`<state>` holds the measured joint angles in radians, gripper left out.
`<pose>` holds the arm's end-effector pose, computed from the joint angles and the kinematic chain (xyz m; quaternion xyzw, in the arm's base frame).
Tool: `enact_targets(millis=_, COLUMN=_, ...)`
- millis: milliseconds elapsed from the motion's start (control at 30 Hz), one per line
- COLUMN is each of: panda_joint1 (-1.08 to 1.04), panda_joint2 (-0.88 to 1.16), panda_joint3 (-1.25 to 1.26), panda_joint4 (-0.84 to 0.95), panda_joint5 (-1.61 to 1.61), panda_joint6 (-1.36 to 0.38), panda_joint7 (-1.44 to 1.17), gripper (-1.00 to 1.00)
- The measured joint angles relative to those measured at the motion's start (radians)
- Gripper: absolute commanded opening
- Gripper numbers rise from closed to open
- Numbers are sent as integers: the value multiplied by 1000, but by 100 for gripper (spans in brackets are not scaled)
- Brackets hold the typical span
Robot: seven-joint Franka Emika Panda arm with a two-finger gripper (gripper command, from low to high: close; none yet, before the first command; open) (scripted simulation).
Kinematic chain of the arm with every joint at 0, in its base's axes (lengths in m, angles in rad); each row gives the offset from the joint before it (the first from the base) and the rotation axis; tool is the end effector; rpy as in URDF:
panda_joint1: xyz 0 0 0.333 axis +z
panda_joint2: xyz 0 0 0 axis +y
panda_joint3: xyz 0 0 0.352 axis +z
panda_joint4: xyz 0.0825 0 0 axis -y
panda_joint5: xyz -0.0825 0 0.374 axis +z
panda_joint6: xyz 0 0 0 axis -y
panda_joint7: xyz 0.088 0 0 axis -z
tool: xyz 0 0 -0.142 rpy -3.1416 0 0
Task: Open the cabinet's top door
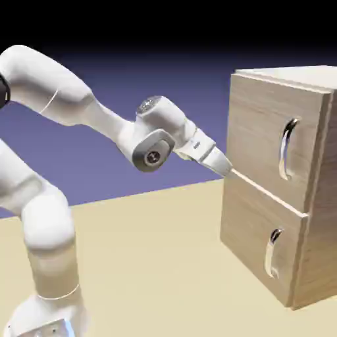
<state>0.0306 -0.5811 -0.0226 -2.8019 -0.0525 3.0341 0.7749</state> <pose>0.3869 0.0065 0.4781 -0.8598 0.3230 -0.3680 0.1449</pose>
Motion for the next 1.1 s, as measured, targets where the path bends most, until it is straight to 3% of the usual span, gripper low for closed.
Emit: enact_targets(millis=1100, panda_joint1=510, panda_joint2=-304, panda_joint3=-619, panda_joint4=220, panda_joint5=-1435, panda_joint6=-80, panda_joint7=928, gripper=0)
